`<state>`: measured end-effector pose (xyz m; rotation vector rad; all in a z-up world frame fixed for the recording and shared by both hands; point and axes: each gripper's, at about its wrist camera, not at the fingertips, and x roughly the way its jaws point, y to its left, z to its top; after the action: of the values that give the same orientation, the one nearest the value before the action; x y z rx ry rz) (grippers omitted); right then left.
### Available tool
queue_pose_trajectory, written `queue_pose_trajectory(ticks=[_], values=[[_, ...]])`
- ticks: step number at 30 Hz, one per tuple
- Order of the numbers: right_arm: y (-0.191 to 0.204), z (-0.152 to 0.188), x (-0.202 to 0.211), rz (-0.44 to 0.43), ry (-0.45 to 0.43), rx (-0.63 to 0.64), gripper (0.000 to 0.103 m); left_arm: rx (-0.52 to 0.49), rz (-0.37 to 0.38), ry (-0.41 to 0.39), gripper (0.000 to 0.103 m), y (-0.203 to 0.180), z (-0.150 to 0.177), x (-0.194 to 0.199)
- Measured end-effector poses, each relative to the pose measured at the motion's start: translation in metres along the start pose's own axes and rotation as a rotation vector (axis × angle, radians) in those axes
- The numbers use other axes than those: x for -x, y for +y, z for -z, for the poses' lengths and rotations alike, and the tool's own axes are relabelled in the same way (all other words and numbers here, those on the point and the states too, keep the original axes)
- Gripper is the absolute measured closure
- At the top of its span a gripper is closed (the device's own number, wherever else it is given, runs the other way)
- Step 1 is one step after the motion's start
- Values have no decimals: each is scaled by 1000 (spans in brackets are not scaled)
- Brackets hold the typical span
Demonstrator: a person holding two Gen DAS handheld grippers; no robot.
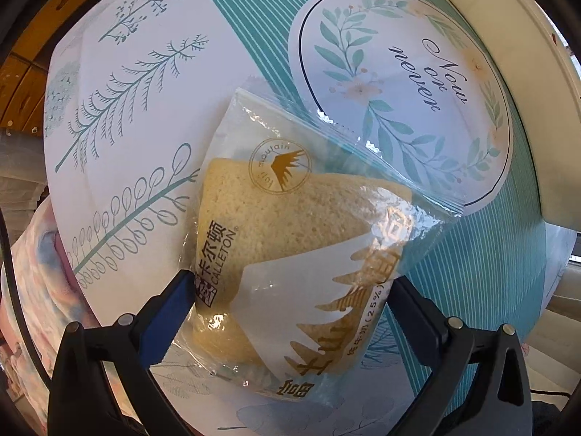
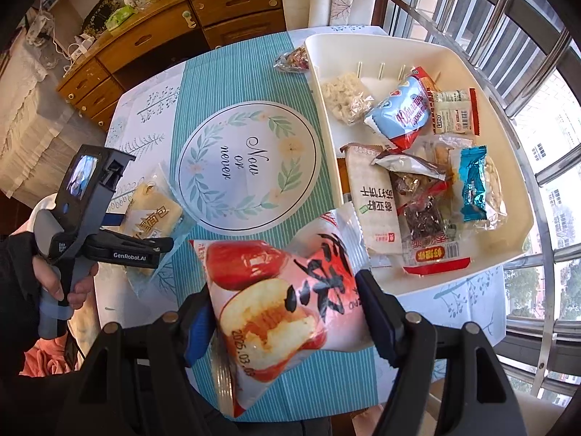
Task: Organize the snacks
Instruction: 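Carry the bread bag with the left tool while the right carries the apple-print bag over the tray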
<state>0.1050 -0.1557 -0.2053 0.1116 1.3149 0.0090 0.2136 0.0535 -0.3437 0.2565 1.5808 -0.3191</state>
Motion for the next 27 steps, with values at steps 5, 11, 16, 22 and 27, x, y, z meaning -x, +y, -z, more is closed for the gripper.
queue_pose_trajectory(ticks=[5, 11, 16, 22, 27], values=[[-14, -5, -1, -27, 3, 17, 31, 121, 17, 17, 7, 0, 11, 2], [-29, -17, 5, -64, -1, 74, 31, 279, 78, 73, 9, -14, 28, 1], [-45, -25, 12, -88, -6, 126, 31, 349, 119, 89, 9, -39, 44, 9], [-70, -31, 16, -103, -5, 183, 31, 441, 188, 46, 9, -76, 55, 36], [-93, -38, 16, -96, -8, 217, 31, 419, 203, -49, 9, -111, 48, 76]])
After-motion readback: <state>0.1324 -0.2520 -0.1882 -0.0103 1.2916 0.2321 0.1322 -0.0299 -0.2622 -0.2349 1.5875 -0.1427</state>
